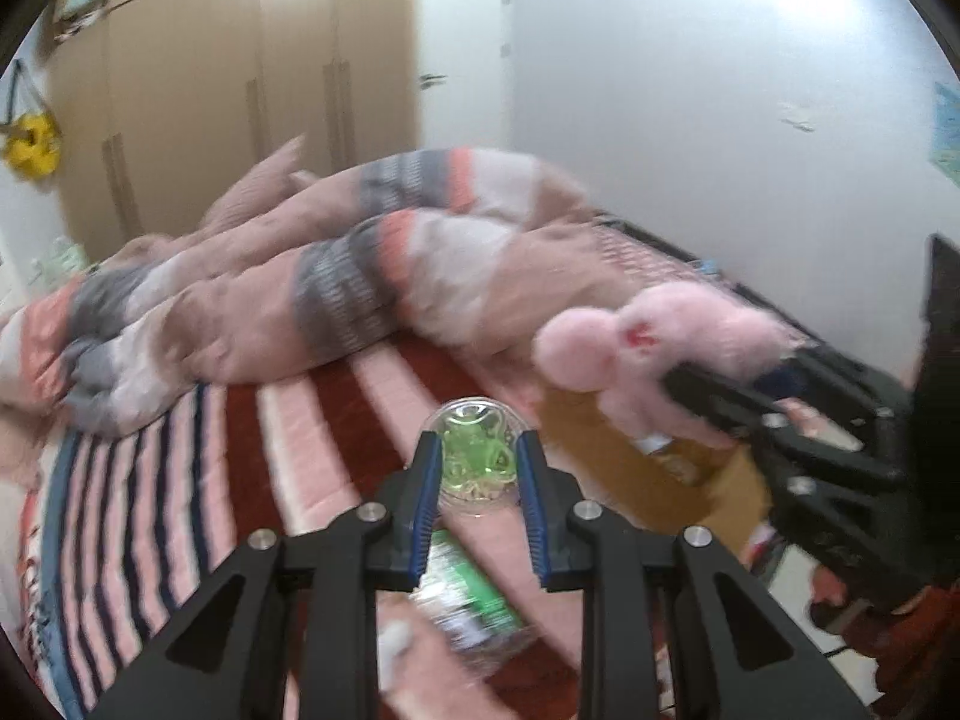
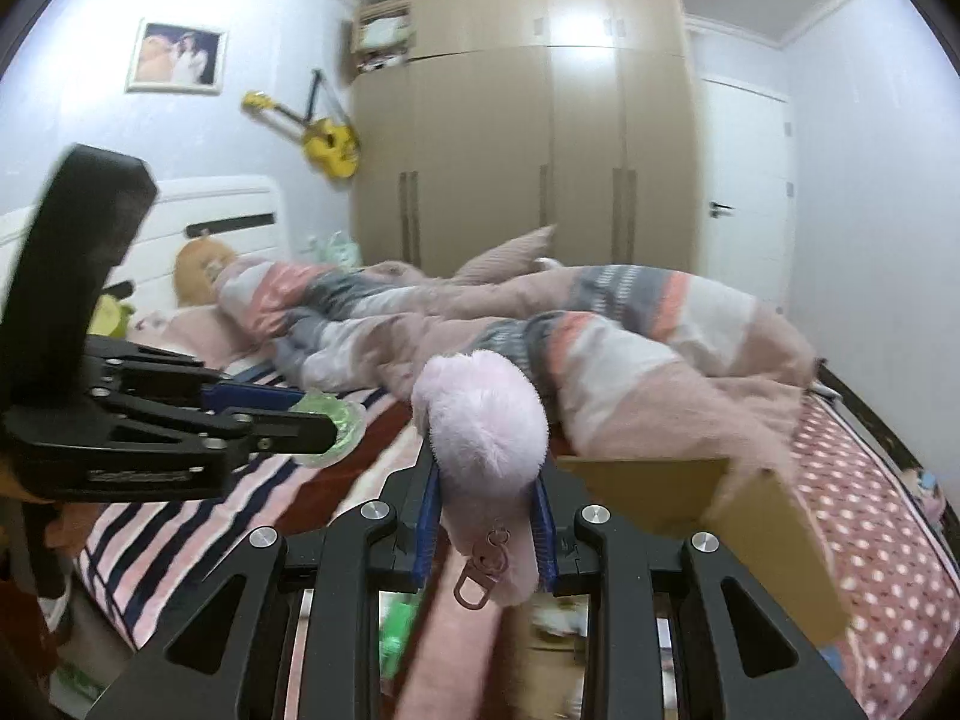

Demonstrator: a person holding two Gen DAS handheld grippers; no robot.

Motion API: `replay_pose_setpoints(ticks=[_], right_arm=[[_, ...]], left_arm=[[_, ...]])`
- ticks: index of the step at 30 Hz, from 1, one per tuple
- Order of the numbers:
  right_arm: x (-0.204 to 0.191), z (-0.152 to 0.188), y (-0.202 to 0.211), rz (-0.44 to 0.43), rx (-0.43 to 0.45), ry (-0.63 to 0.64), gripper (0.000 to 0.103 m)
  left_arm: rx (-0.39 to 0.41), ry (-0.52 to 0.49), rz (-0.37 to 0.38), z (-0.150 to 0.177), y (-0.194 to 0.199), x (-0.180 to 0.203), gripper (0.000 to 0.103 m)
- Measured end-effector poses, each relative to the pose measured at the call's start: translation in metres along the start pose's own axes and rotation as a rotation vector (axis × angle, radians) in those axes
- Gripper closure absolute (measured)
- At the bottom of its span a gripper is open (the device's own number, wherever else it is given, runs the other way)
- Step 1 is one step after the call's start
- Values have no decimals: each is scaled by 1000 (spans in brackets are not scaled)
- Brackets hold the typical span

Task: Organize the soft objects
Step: 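Carry plush and container into the cardboard box and open both tools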

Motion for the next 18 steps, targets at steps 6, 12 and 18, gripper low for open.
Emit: replay_pose_setpoints(ticks=[6, 12, 18], right_arm=[[51, 16, 14, 88, -44, -42, 81], [82, 39, -7, 111, -159, -36, 79], [100, 62, -30, 129, -232, -52, 66]], left_arm=[[-15, -52, 107, -18, -17, 66, 80], [-86, -81, 155, -25, -61, 99, 80], [-163, -99, 162, -21, -103, 109, 80]])
Point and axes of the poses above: each gripper's, at about its wrist camera, not at the fingertips, and y roughly against the way its jaws point, x to its right, z to its underside, the point moved 3 cm from there along -y, roughly the way its jaws point, and after that the axes turned 8 degrees about y, right-handed, at the moved point
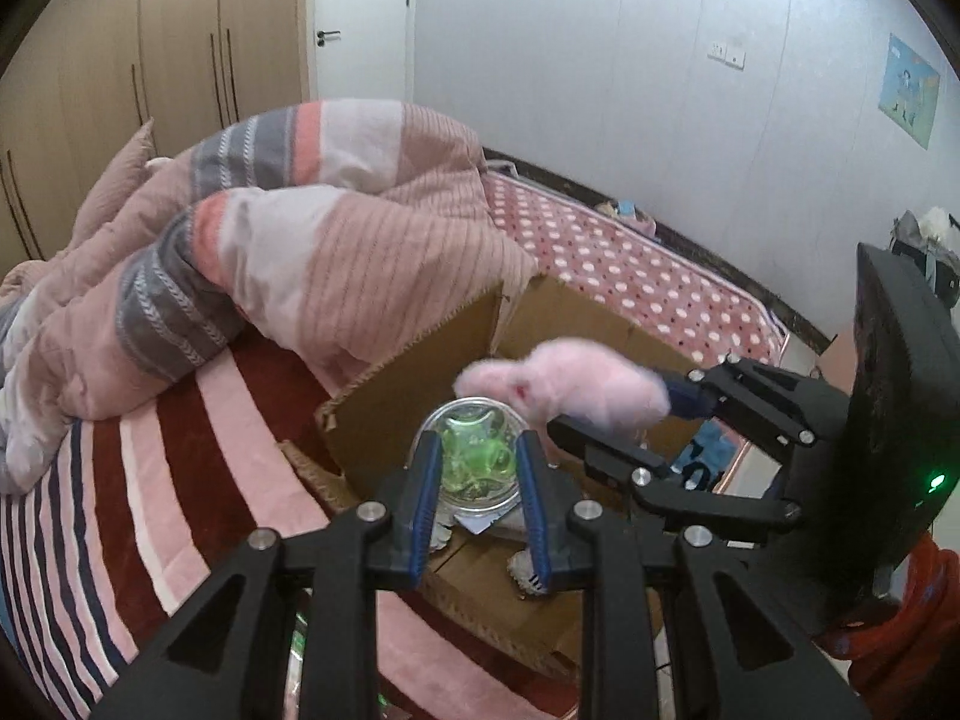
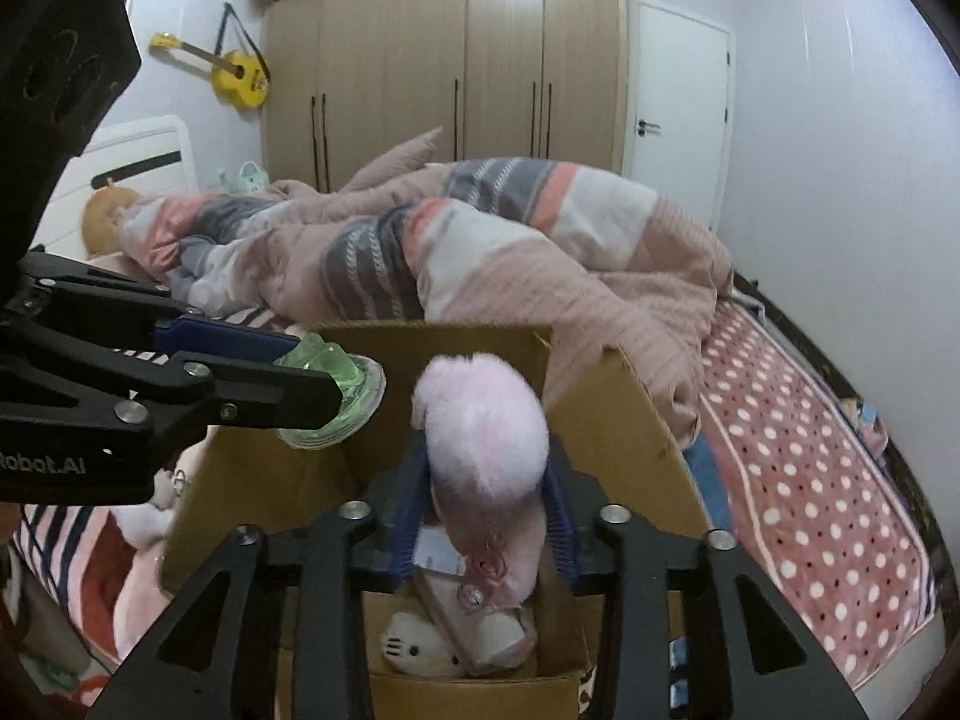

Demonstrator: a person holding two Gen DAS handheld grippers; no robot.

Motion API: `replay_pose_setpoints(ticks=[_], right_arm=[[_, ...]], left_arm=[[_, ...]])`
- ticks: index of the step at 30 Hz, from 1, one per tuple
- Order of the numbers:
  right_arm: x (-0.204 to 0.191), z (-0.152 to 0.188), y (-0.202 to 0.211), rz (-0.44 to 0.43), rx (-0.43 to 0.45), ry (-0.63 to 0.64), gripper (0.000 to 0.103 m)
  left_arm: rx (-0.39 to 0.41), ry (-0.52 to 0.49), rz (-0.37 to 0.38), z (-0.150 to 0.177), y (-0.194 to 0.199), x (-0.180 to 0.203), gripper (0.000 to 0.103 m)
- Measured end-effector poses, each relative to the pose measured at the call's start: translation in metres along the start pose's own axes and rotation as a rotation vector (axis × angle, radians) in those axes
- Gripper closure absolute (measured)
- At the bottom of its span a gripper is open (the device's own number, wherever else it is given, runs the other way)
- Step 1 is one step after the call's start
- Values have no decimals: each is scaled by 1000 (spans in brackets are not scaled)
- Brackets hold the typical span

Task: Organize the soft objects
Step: 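Carry plush and container into the cardboard box and open both tools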

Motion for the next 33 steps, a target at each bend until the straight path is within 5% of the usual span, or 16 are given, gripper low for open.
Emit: replay_pose_setpoints(ticks=[8, 10, 14, 16, 18, 25, 27, 33], right_arm=[[5, 1, 3, -11, 7, -9, 61], [5, 1, 6, -11, 12, 1, 60], [2, 0, 11, -15, 13, 12, 59], [-3, -2, 16, -31, 15, 24, 59], [-10, -4, 22, -73, 25, 40, 56], [-56, -18, 42, -190, 66, 125, 49], [-77, -23, 46, -233, 80, 151, 49], [-146, -34, 39, -388, 69, 220, 42]], left_arm=[[-42, -29, -13, 5, -22, 2, 73], [-34, -27, -34, 5, -19, 0, 55], [2, -15, -48, 5, -4, -7, 42], [28, -7, -62, 5, 9, -12, 27], [61, 0, -85, 6, 24, -19, 18], [152, 61, -206, 31, 91, -63, 12], [170, 87, -242, 41, 107, -80, 0], [212, 188, -315, 87, 145, -140, 0]])
Point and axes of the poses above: each gripper's, at about its wrist camera, not at the fingertips, and y roughly against the way its jaws point, x to its right, z to its underside, the point moved 3 cm from there along -y, roughly the way its jaws point, and after that the axes turned 8 degrees about y, right-handed, at the moved point
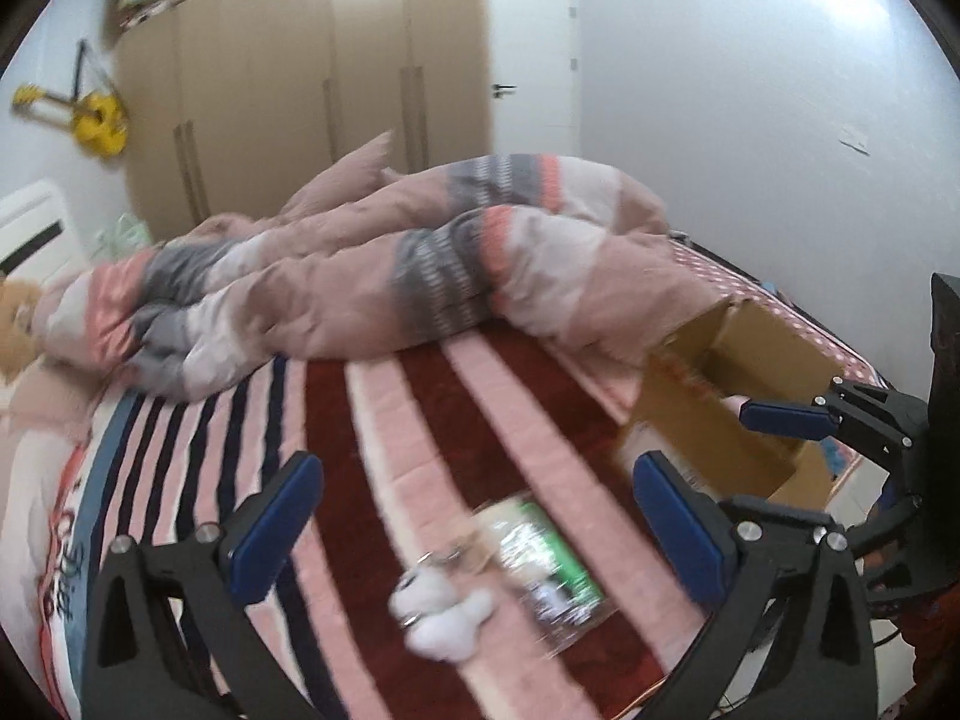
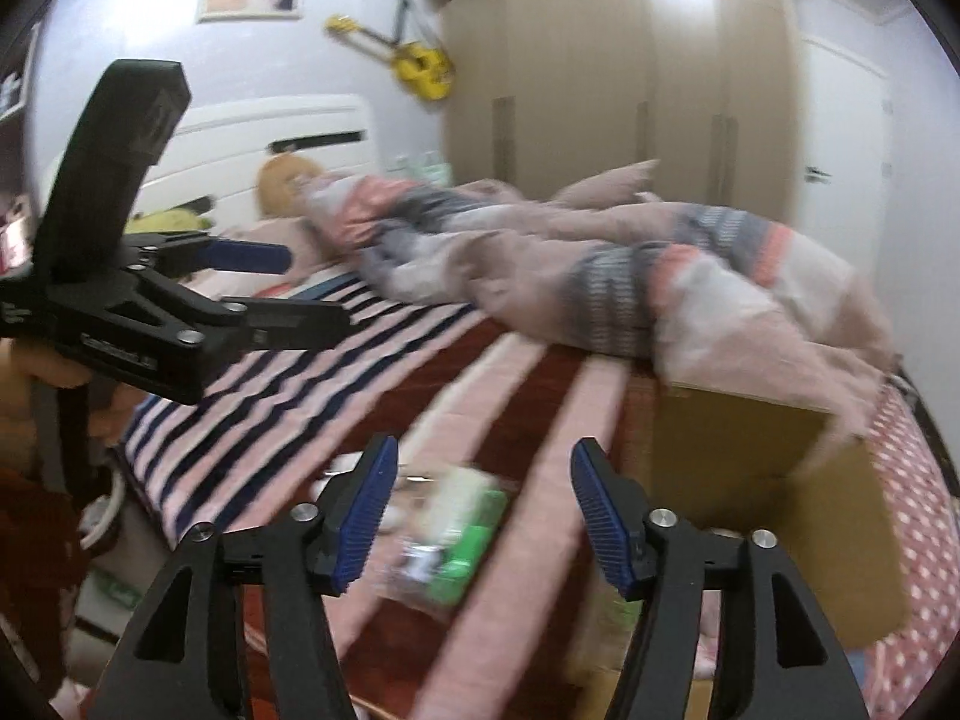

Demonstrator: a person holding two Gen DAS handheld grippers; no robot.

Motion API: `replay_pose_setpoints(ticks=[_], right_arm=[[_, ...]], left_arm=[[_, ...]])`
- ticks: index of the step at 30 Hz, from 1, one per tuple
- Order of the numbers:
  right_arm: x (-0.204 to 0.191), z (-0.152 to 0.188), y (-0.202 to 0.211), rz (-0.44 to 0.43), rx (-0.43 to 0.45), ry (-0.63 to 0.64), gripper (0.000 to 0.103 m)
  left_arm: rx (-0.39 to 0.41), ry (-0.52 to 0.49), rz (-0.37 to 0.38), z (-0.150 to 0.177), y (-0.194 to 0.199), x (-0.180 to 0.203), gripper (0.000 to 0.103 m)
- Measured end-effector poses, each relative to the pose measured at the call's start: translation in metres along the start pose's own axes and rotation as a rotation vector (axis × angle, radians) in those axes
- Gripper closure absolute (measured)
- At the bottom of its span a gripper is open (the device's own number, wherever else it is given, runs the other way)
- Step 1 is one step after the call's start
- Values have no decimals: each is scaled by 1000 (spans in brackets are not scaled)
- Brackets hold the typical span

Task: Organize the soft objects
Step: 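Carry plush and container into the cardboard box and open both tools, then grasp the clear bag with the green handle using the right tool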

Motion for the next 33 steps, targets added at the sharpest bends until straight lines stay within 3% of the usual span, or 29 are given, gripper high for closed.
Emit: replay_pose_setpoints(ticks=[8, 14, 18, 21, 23, 31, 33], right_arm=[[-42, 9, -93, -126, -210, 7, 38], [-28, 46, -163, -98, -395, -63, 36], [-20, 65, -196, -58, -464, -58, 36], [-16, 77, -209, -86, -495, -87, 36], [-13, 83, -214, -80, -511, -72, 39], [-7, 87, -199, -75, -471, -83, 76], [-11, 83, -193, -64, -450, -71, 77]], left_arm=[[-21, 69, -72, 44, -9, -72, 0], [-43, 103, -76, 78, -29, -105, 0], [-55, 120, -66, 90, -43, -116, 0], [-72, 137, -59, 96, -55, -121, 0], [-85, 144, -54, 99, -62, -122, 0], [-109, 129, -13, 99, -69, -110, 0], [-105, 124, 6, 96, -68, -103, 0]])
Point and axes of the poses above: each gripper's, at about its wrist camera, not at the fingertips, and y roughly against the way its jaws point, x to its right, z to its underside, the point moved 3 cm from there along -y, roughly the way its jaws point, and after that the axes turned 8 degrees about y, right-handed, at the moved point
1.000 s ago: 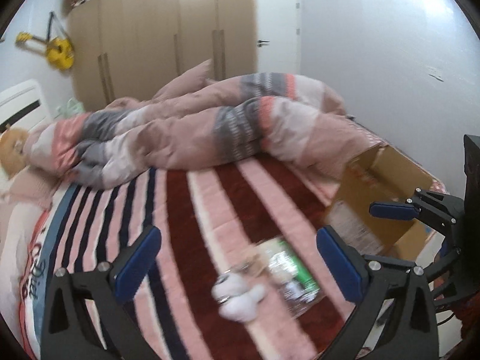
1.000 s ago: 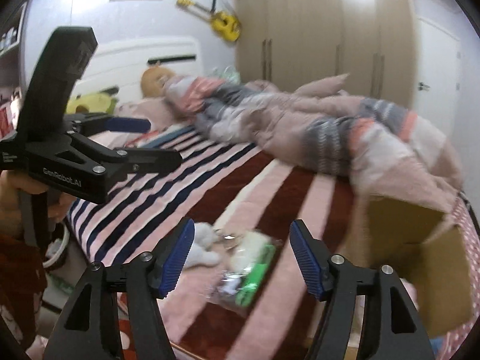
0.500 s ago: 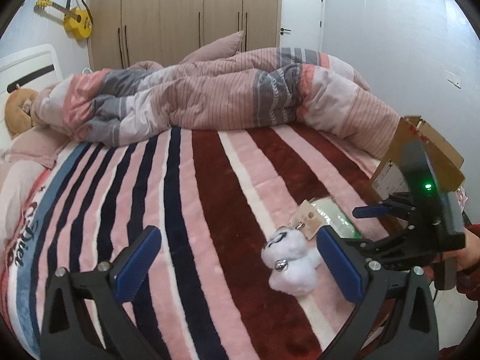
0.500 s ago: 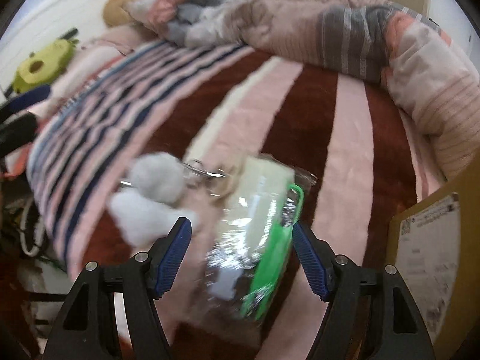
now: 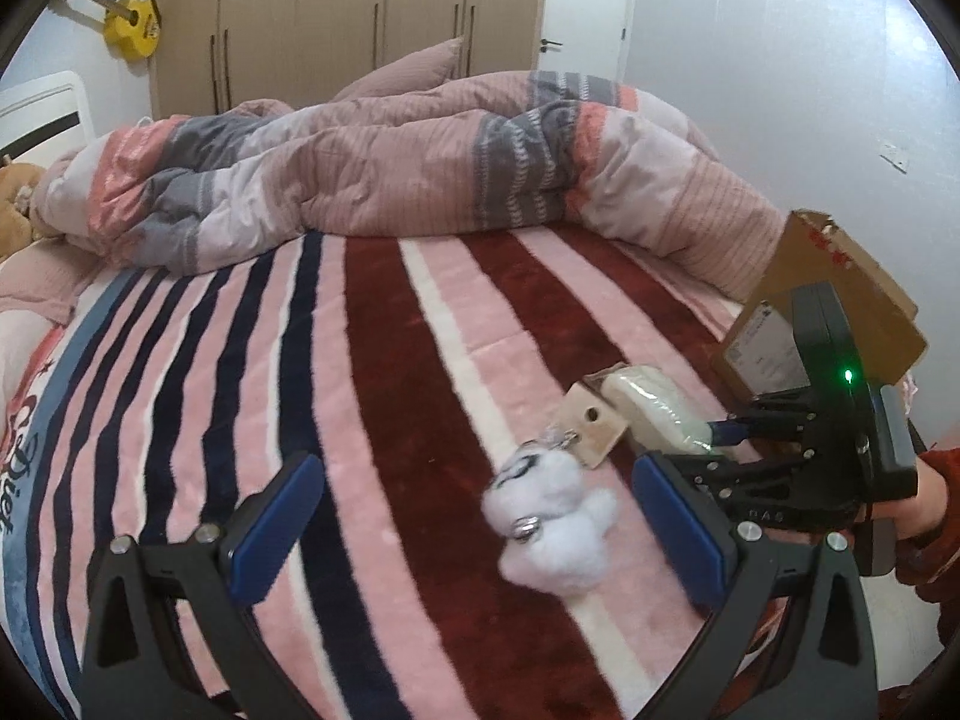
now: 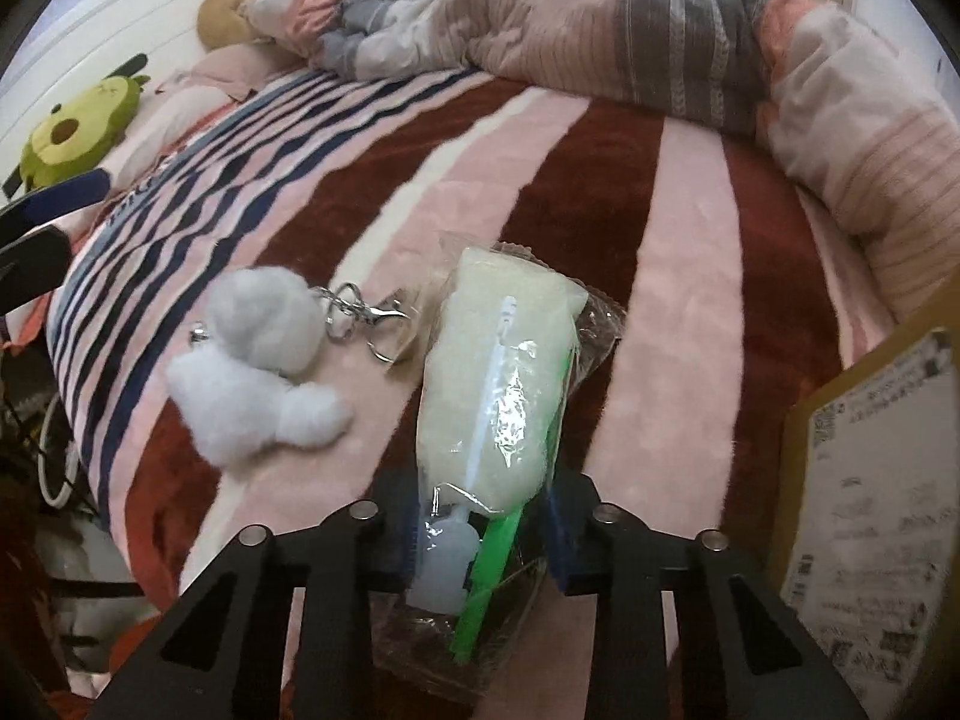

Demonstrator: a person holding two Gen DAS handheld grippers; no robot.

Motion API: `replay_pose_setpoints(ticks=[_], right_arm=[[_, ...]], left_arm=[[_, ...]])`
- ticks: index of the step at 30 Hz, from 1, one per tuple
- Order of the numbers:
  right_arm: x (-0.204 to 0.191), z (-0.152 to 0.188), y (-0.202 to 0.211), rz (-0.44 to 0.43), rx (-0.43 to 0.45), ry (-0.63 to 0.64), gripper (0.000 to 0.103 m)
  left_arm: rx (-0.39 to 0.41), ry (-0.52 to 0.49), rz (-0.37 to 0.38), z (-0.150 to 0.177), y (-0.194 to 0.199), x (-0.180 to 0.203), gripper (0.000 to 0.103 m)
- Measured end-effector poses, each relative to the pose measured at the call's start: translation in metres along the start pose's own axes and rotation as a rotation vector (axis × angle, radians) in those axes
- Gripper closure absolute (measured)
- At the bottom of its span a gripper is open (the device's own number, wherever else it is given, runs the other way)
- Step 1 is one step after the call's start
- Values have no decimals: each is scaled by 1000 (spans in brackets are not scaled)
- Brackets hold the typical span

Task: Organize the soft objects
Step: 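Grasp the clear bag with the green handle using the right tool, then carry the clear bag into the cardboard box and open the right tool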

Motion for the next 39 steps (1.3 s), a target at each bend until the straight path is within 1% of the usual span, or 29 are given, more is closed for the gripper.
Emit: replay_pose_setpoints(ticks=[3, 5, 8, 12, 14, 16, 17, 18, 19, 21, 22, 26, 31, 33, 36, 39], right_arm=[[-5, -1, 17, 34, 44, 21, 77], [-8, -3, 33, 30, 86, 22, 77], [-18, -7, 61, -31, 165, 29, 77], [-36, -7, 104, -126, 274, 79, 77], [-42, -4, 127, -168, 328, 96, 77], [-46, 0, 148, -181, 377, 115, 77], [-47, 3, 160, -180, 406, 127, 77], [-46, 5, 169, -176, 423, 134, 77], [-45, 7, 178, -169, 440, 138, 77], [-38, 10, 192, -156, 459, 134, 77], [-32, 13, 200, -153, 475, 127, 77], [-6, 22, 230, -121, 523, 108, 77], [32, 30, 254, -48, 549, 83, 77], [49, 35, 259, -15, 553, 70, 77], [73, 42, 260, 24, 550, 40, 76], [92, 48, 250, 50, 523, 22, 76]], left_arm=[[8, -7, 26, -5, 5, 11, 0], [17, -15, 50, -10, 10, 21, 0], [30, -22, 103, -19, 20, 40, 1], [33, 4, 237, -31, 39, 65, 1], [39, 7, 263, -37, 46, 77, 8], [39, 2, 282, -41, 53, 92, 30], [36, -1, 302, -44, 56, 101, 35], [35, -3, 316, -45, 59, 106, 48], [37, -11, 340, -48, 64, 117, 65], [43, -31, 365, -51, 72, 133, 71], [55, -45, 365, -56, 77, 145, 75], [79, -87, 383, -71, 87, 180, 77], [95, -159, 398, -98, 81, 230, 77], [99, -199, 405, -107, 73, 252, 77], [95, -236, 418, -114, 61, 275, 77], [63, -266, 421, -117, 38, 294, 77]])
Point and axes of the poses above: each gripper's, at about its wrist camera, not at the fingertips, and y roughly against the way its jaws point, x to its right, z to its underside, the point moved 3 cm from there along -y, roughly the way its jaws point, and after that the axes turned 8 degrees about y, right-handed, at the moved point
